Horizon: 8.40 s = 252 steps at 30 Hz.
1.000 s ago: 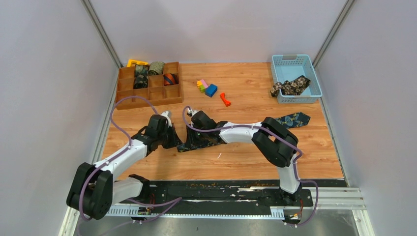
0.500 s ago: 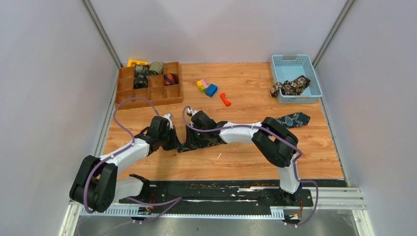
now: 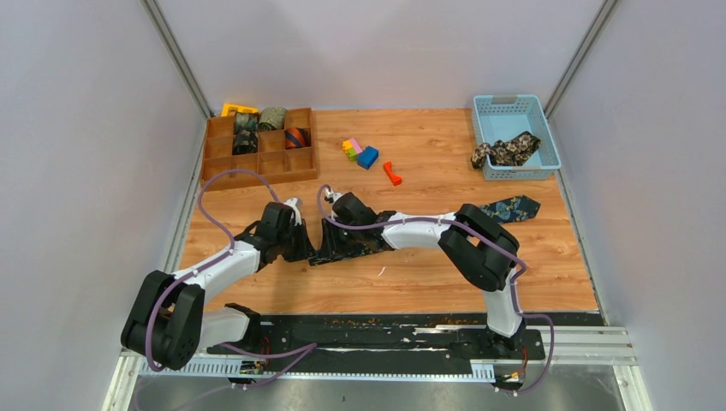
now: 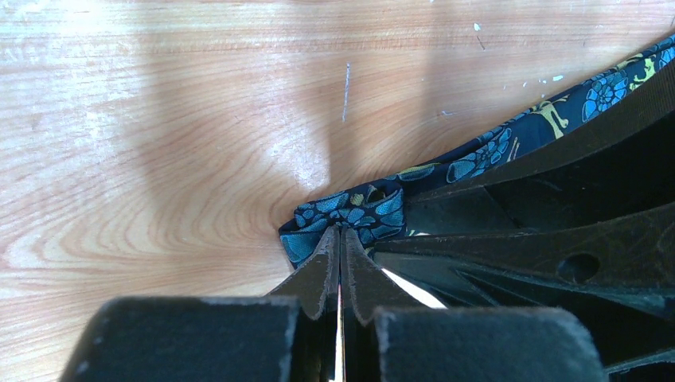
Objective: Roll the ties
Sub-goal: Roll the tie at the center of the board.
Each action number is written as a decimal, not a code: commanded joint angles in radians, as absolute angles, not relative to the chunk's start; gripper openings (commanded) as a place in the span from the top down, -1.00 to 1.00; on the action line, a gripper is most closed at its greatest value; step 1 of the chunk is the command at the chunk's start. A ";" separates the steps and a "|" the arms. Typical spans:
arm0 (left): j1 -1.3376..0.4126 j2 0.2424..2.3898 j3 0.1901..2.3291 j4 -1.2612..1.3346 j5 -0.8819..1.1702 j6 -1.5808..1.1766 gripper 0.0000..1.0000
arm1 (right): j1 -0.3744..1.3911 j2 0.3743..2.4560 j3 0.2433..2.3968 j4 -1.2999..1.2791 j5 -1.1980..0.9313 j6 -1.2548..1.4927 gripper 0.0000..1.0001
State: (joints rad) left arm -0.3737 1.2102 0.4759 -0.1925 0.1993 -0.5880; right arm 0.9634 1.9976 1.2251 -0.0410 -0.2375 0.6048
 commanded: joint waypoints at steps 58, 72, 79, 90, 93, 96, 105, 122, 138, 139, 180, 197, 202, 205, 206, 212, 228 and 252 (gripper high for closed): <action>-0.205 1.008 0.184 0.067 0.298 -0.893 0.27 | 0.946 2.081 1.183 -0.037 -0.239 0.598 1.00; -0.204 1.051 0.210 0.082 0.328 -0.832 1.00 | 0.946 2.050 1.208 -0.053 -0.248 0.598 0.86; -0.203 1.006 0.272 -0.080 0.261 -0.742 1.00 | 0.946 1.989 1.321 -0.170 -0.244 0.551 0.43; -0.202 0.945 0.367 -0.260 0.187 -0.675 1.00 | 0.971 1.946 1.377 -0.230 -0.251 0.531 0.51; -0.203 0.939 0.389 -0.293 0.173 -0.661 1.00 | 0.987 1.975 1.407 -0.228 -0.258 0.529 0.61; -0.202 0.937 0.406 -0.314 0.166 -0.652 1.00 | 0.995 2.011 1.444 -0.233 -0.261 0.527 0.68; -0.203 0.934 0.440 -0.356 0.165 -0.637 1.00 | 0.997 2.102 1.515 -0.227 -0.287 0.536 0.82; -0.202 0.923 0.491 -0.404 0.199 -0.625 1.00 | 0.998 2.184 1.578 -0.210 -0.341 0.547 0.85; -0.202 0.969 0.555 -0.467 0.235 -0.560 1.00 | 0.999 2.234 1.584 -0.073 -0.474 0.618 0.85; -0.202 0.974 0.557 -0.470 0.232 -0.556 1.00 | 0.999 2.239 1.580 -0.058 -0.486 0.626 0.84; -0.269 1.206 0.566 -0.337 0.227 -0.563 0.66 | 0.956 1.996 1.411 -0.186 -0.364 0.514 0.84; -0.281 1.117 0.513 -0.264 0.268 -0.611 0.44 | 0.953 2.003 1.408 -0.179 -0.359 0.523 0.77; -0.281 1.123 0.496 -0.246 0.274 -0.617 0.68 | 0.953 2.010 1.413 -0.179 -0.357 0.527 0.64; -0.281 1.122 0.495 -0.243 0.274 -0.617 0.80 | 0.952 2.016 1.419 -0.181 -0.356 0.529 0.58; -0.281 1.122 0.495 -0.242 0.275 -0.616 0.84 | 0.952 2.017 1.419 -0.181 -0.357 0.529 0.56; -0.281 1.118 0.490 -0.237 0.272 -0.615 1.00 | 0.951 2.040 1.435 -0.184 -0.349 0.537 0.45; -0.281 1.117 0.486 -0.223 0.279 -0.616 1.00 | 0.951 2.117 1.477 -0.193 -0.350 0.560 0.49; -0.281 1.150 0.501 -0.296 0.179 -0.550 0.89 | 0.951 2.119 1.472 -0.215 -0.328 0.557 0.58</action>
State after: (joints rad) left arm -0.2752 1.1034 0.5034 -0.3435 0.1879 -0.5758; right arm 0.9504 2.1216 1.4429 -0.2199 -0.3492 0.5526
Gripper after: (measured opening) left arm 0.067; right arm 0.194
